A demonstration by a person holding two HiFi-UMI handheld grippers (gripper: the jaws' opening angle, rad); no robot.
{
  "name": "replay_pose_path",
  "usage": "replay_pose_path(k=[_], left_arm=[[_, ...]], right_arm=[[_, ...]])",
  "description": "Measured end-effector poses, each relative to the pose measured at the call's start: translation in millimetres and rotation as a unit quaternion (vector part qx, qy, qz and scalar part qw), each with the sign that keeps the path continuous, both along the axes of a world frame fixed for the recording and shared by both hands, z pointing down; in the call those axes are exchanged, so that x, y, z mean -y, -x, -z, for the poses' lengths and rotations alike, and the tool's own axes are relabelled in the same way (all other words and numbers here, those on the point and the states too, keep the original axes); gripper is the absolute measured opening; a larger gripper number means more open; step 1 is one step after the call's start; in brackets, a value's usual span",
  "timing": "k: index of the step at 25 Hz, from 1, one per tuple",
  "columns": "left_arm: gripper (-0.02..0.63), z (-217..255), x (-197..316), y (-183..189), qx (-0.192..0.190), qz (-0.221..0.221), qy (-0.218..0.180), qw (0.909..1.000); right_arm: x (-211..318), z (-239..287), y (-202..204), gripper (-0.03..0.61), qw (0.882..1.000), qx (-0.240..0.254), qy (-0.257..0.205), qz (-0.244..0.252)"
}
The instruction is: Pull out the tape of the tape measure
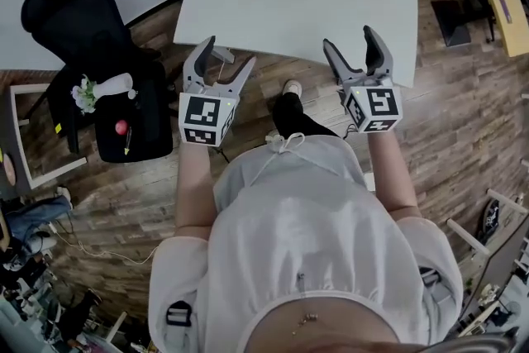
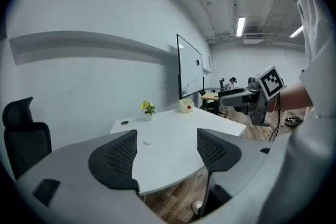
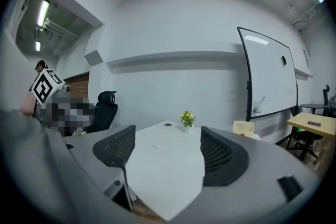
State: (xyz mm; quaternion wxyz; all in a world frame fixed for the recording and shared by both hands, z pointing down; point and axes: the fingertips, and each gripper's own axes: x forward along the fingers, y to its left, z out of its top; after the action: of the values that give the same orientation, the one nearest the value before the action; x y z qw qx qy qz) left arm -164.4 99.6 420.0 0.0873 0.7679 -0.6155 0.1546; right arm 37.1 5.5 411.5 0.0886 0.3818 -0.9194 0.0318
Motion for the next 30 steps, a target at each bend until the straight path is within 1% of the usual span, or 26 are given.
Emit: replay_pose_path(k=[3, 7, 9, 11, 14, 17, 21, 24, 30], left_arm=[[0.356, -14.0, 47.9, 10.0, 0.036, -0.007, 0.019, 0.9991], [0.356, -33.3, 114.2, 17.4, 0.049, -0.022, 0.052, 0.9972], [0.356, -51.2, 141.2, 16.3, 0.059, -0.039, 0.079, 0.9944], [0.356, -75.7, 165.4, 12.6, 0.071, -0.06, 0.114, 0.9891], [0.356, -111.6, 198.1, 4.9, 0.089, -0.09, 0.163, 0.9786], [0.356, -140.9, 223.3, 3.0, 0.102, -0.111, 0.208, 0.9665], [0.356, -170.7, 248.5, 6.7, 0.118, -0.139, 0.257, 0.9493], [0.356, -185.7, 263.9, 10.5, 0.134, -0.16, 0.285, 0.9356], [0.356, -209.1, 284.3, 14.1, 0.147, -0.204, 0.328, 0.9108]], right_arm=[[44.2, -7.3, 6.4, 0.385, 1.0, -0.004, 0.003, -0.005], [103.7, -20.4, 8.8, 0.385, 1.0, -0.013, 0.017, -0.013], [128.4, -30.4, 8.3, 0.385, 0.999, -0.015, 0.028, -0.014], [148.7, -44.7, 5.8, 0.385, 0.999, -0.02, 0.042, -0.014], [173.6, -66.7, -2.2, 0.385, 0.997, -0.03, 0.066, -0.018], [192.6, -81.2, -7.7, 0.385, 0.996, -0.036, 0.081, -0.02], [204.9, -95.0, -11.3, 0.385, 0.994, -0.043, 0.1, -0.027], [208.8, -98.6, -14.4, 0.385, 0.992, -0.047, 0.108, -0.034], [216.7, -105.9, -17.5, 0.385, 0.989, -0.055, 0.128, -0.056]])
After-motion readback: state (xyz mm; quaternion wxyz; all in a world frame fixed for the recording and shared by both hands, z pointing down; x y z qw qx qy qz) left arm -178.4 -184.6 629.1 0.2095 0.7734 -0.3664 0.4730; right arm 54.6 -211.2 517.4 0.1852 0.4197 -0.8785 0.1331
